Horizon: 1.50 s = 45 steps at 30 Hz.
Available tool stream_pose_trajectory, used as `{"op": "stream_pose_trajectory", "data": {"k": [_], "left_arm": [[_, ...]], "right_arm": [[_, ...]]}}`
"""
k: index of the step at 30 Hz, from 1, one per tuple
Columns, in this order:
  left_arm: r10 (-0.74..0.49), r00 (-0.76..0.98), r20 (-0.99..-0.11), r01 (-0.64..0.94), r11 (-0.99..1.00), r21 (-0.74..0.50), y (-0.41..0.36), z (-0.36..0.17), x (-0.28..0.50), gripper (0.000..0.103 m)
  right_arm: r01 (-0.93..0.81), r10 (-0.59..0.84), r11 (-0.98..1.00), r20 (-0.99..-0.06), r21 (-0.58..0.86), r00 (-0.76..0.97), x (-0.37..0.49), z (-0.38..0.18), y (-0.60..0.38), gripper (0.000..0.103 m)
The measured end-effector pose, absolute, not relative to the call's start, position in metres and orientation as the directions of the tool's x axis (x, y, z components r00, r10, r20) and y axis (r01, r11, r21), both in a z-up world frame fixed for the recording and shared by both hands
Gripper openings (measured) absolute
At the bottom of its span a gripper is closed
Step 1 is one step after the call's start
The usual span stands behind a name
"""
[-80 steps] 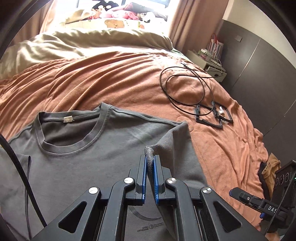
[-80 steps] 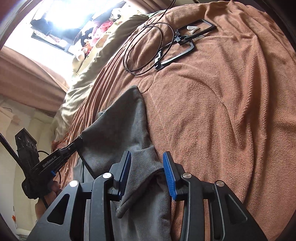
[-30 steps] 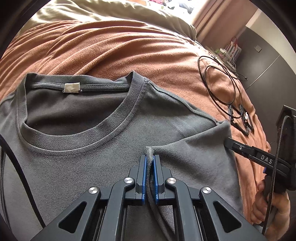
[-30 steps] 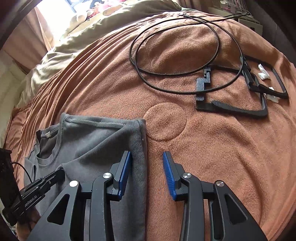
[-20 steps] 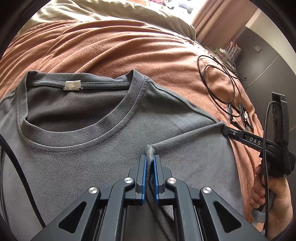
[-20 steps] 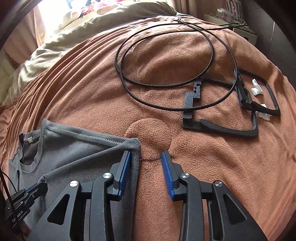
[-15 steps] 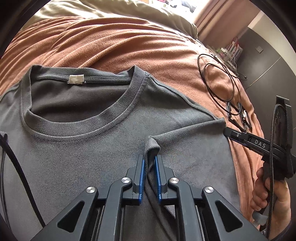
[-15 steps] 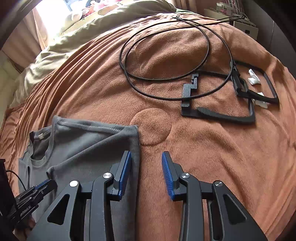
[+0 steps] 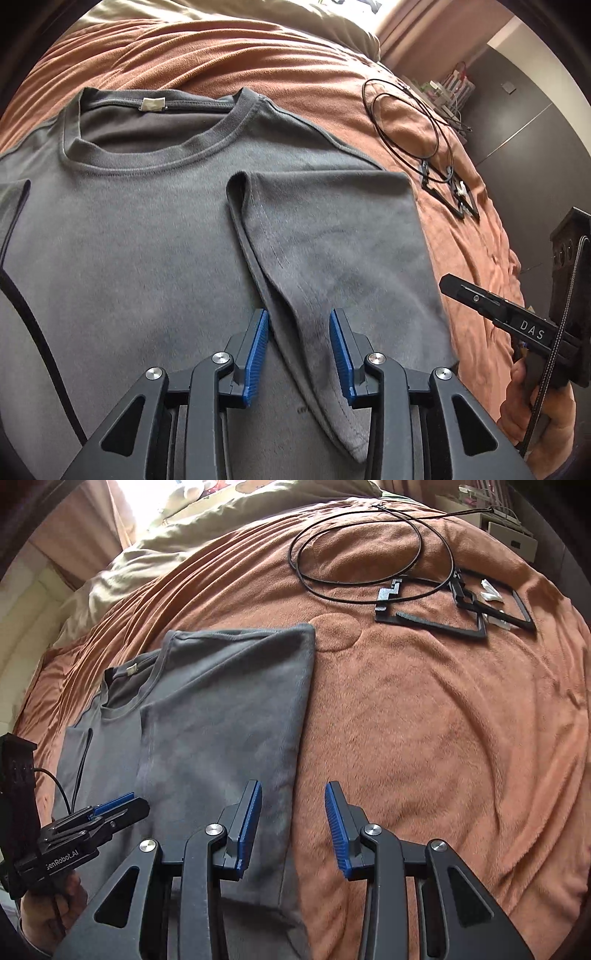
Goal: Fold small clothes
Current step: 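Open the left gripper and lift both grippers off the shirt, then raise both grippers and move them toward the shirt's hem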
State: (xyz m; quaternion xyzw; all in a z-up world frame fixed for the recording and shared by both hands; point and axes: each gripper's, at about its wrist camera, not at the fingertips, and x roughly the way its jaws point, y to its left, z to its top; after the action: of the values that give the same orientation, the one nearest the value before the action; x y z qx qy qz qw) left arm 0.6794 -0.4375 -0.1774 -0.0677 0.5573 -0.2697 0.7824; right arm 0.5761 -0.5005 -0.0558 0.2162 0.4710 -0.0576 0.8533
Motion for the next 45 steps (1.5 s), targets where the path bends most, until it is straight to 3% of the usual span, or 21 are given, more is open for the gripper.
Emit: {"op": "stream_pose_trajectory", "data": {"k": [7,9,13,17,22,33,36,38,40,42,45], "left_arm": [[-0.494,0.200,-0.846,0.363,0.839,-0.404,-0.438,-0.175,0.644,0.035],[-0.493,0.181,-0.851,0.373,0.835,-0.404,-0.441,-0.176,0.634,0.027],[-0.473,0.155,-0.867,0.391,0.836,-0.386,-0.444,-0.182,0.617,0.021],[-0.474,0.138,-0.870,0.385,0.835,-0.394,-0.442,-0.181,0.609,0.021],[-0.475,0.148,-0.867,0.387,0.835,-0.391,-0.432,-0.167,0.598,0.021],[-0.484,0.257,-0.836,0.394,0.843,-0.367,-0.378,-0.104,0.557,0.021],[-0.485,0.291,-0.825,0.390,0.847,-0.360,-0.358,-0.086,0.544,0.022],[-0.485,0.313,-0.817,0.383,0.851,-0.359,-0.342,-0.074,0.534,0.023],[-0.481,0.340,-0.808,0.377,0.857,-0.351,-0.326,-0.062,0.524,0.032],[-0.471,0.377,-0.798,0.372,0.866,-0.335,-0.311,-0.051,0.514,0.060],[-0.435,0.456,-0.776,0.350,0.890,-0.293,-0.285,-0.034,0.496,0.092]], "right_arm": [[0.267,0.104,0.924,-0.850,0.275,0.516,0.542,-0.055,-0.480,0.033],[0.273,0.087,0.929,-0.863,0.251,0.498,0.535,-0.057,-0.475,0.033],[0.305,0.035,0.929,-0.872,0.208,0.488,0.523,-0.060,-0.472,0.033],[0.359,-0.022,0.917,-0.878,0.172,0.478,0.512,-0.056,-0.471,0.033],[0.386,0.002,0.893,-0.861,0.230,0.509,0.484,-0.043,-0.472,0.033],[0.322,0.018,0.910,-0.800,0.262,0.600,0.401,0.014,-0.433,0.035],[0.309,-0.008,0.921,-0.783,0.236,0.621,0.374,0.032,-0.417,0.049],[0.307,-0.029,0.926,-0.773,0.217,0.634,0.354,0.043,-0.408,0.070],[0.305,-0.041,0.929,-0.761,0.209,0.647,0.335,0.054,-0.398,0.083],[0.301,-0.045,0.931,-0.752,0.208,0.658,0.315,0.064,-0.387,0.089],[0.293,-0.045,0.932,-0.730,0.216,0.682,0.288,0.075,-0.375,0.098]]}}
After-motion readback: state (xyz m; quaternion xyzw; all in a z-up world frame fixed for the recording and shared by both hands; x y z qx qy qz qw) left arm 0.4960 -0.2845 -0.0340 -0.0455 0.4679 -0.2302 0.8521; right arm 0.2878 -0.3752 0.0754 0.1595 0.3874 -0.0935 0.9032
